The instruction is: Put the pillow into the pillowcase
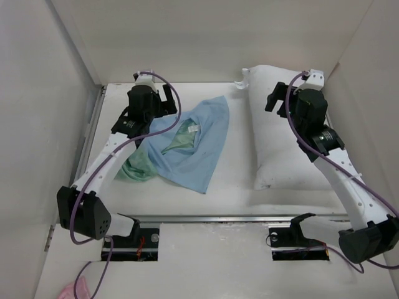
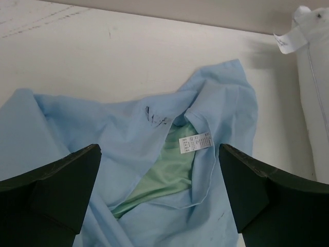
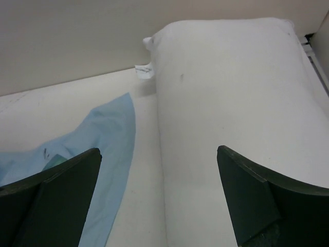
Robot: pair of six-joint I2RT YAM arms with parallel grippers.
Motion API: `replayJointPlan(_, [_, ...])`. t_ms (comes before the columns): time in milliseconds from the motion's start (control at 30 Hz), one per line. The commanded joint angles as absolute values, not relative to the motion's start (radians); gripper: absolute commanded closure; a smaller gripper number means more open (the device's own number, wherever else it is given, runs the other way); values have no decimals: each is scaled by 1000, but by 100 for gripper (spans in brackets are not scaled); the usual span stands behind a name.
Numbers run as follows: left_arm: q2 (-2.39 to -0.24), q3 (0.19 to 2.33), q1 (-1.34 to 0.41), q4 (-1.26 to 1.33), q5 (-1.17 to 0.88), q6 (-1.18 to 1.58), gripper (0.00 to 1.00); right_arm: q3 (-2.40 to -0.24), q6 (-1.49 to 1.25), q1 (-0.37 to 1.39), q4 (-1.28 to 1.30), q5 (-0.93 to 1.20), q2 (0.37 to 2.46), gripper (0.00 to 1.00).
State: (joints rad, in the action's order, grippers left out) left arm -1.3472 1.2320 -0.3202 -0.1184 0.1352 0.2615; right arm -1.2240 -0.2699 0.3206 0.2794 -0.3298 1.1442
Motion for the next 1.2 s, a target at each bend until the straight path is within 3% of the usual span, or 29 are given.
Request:
replayJointPlan(0, [-1391, 1223, -350, -98, 101, 282, 0, -1291, -281, 316, 271, -397, 1176, 0])
replayJointPlan(100, [-1466, 1233, -405, -78, -21, 272, 0, -1377, -281, 304, 366, -414, 1322, 0])
replayJointPlan(200, [-1582, 1305, -468, -133, -19, 252, 0, -1489, -281, 295, 446, -436, 1451, 0])
replayJointPlan(500, [-1857, 1400, -687, -202, -86, 218, 0, -1462, -301, 163, 376, -324, 1575, 0])
replayJointPlan(667, [-2009, 1476, -709, -253, -103, 239, 23, -1566, -288, 115, 376, -314, 1680, 0])
replayJointPlan(800, [-2100, 1522, -709, -294, -48, 268, 54, -1658, -224, 104, 394, -337, 1758, 0])
replayJointPlan(900, [-2146, 1542, -709, -295, -67, 288, 100, -1716, -213, 80, 394, -337, 1805, 0])
replayJointPlan(1067, [-2157, 1618, -758, -255, -225, 232, 100, -1843, -192, 55, 423, -292, 1893, 0])
replayJointPlan(1167, [-2184, 1770, -805, -291, -388, 154, 100, -1881, -164, 55, 433, -291, 1917, 0])
